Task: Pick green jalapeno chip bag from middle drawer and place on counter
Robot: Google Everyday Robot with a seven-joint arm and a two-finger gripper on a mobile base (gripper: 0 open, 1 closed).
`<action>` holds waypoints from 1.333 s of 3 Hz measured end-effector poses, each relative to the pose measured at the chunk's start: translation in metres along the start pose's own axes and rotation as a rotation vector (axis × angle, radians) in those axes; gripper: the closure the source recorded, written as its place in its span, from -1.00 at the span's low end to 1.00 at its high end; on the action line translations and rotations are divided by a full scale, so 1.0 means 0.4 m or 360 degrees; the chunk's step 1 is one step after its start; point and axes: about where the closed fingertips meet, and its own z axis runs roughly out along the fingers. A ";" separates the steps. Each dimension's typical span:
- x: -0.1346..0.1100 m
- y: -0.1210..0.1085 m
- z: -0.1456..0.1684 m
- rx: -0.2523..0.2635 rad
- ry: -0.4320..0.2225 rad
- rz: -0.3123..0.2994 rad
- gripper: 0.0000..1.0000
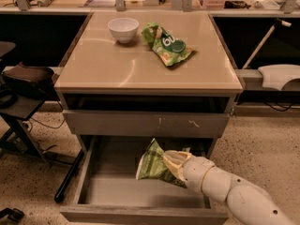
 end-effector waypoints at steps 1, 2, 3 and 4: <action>-0.048 -0.056 -0.010 0.0019 0.0092 0.0036 1.00; -0.244 -0.211 -0.126 0.0237 0.0046 0.0069 1.00; -0.474 -0.337 -0.335 0.0575 -0.0114 0.0036 1.00; -0.710 -0.366 -0.545 0.0868 -0.0331 -0.0066 1.00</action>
Offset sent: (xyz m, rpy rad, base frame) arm 0.0861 -0.2230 0.2235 -0.0351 -0.0356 -0.4395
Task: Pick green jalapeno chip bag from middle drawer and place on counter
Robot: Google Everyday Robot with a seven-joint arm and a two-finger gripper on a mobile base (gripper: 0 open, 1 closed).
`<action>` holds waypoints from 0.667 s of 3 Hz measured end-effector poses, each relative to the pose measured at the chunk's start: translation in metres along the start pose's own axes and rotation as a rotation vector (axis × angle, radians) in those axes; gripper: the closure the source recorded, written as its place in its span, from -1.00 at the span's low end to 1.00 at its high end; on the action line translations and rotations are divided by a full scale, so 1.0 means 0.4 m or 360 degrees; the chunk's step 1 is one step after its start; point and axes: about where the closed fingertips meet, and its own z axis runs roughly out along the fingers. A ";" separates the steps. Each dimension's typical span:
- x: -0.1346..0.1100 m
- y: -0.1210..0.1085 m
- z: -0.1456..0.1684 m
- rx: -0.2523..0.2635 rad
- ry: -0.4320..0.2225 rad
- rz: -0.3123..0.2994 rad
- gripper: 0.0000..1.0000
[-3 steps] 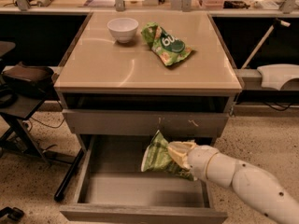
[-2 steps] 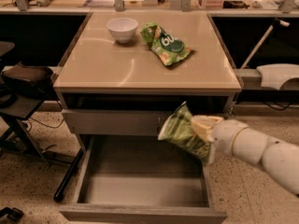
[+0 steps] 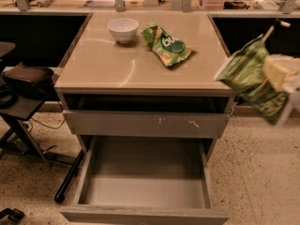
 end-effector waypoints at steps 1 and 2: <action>-0.216 -0.033 -0.049 0.0174 -0.0159 -0.0119 1.00; -0.323 0.075 0.048 0.0068 -0.0245 -0.0205 1.00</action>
Offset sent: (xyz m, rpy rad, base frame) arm 0.1363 0.2317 0.1640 -0.1081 -0.2544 0.3151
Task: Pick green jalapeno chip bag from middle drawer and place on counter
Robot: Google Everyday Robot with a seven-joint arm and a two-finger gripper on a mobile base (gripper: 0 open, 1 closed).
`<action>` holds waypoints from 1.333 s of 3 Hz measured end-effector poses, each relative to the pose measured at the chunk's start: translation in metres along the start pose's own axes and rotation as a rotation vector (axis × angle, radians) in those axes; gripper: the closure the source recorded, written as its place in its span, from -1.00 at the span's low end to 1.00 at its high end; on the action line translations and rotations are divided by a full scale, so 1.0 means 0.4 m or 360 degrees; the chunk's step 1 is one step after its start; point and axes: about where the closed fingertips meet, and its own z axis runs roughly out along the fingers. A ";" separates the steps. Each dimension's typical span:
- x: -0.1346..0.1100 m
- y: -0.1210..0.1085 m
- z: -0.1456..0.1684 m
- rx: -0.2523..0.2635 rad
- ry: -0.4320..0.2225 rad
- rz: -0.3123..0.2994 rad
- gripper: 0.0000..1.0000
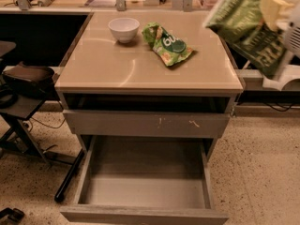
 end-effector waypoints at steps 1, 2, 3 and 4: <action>-0.018 0.097 0.064 -0.0123 -0.0023 0.0001 1.00; 0.020 0.086 0.048 -0.0105 0.0014 0.0089 1.00; 0.091 0.114 0.071 -0.0084 0.0038 0.0159 1.00; 0.122 0.155 0.113 -0.0052 -0.0017 0.0296 1.00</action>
Offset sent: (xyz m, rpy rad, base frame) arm 0.0070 0.0200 -0.0377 0.1248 0.0765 0.0424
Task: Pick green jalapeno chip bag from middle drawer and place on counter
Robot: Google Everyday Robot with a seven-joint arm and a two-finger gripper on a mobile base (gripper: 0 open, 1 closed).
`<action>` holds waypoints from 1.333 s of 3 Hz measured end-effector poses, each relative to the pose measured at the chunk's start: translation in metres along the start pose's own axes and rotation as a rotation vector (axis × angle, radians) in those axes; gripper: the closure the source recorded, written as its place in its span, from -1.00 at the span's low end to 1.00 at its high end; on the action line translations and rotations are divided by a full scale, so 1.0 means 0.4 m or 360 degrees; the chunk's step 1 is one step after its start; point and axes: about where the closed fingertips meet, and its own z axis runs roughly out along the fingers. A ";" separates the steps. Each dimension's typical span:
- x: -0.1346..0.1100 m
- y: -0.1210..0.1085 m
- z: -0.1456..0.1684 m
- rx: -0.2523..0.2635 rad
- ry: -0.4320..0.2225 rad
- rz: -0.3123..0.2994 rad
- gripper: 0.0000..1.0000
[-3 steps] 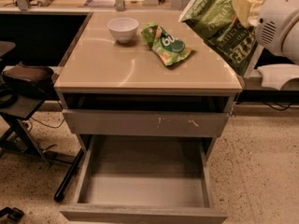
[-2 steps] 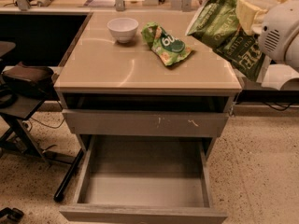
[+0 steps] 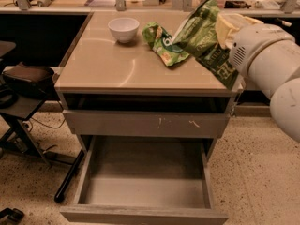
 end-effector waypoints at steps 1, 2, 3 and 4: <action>-0.044 -0.093 0.056 0.0141 -0.0170 0.0051 1.00; -0.066 -0.237 0.157 0.0304 -0.0242 0.0059 1.00; -0.065 -0.257 0.196 0.0339 -0.0216 0.0022 1.00; -0.042 -0.257 0.195 0.0324 -0.0146 -0.0212 1.00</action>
Offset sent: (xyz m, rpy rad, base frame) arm 0.3030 0.1176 0.0150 -0.0681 -0.0502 -0.0129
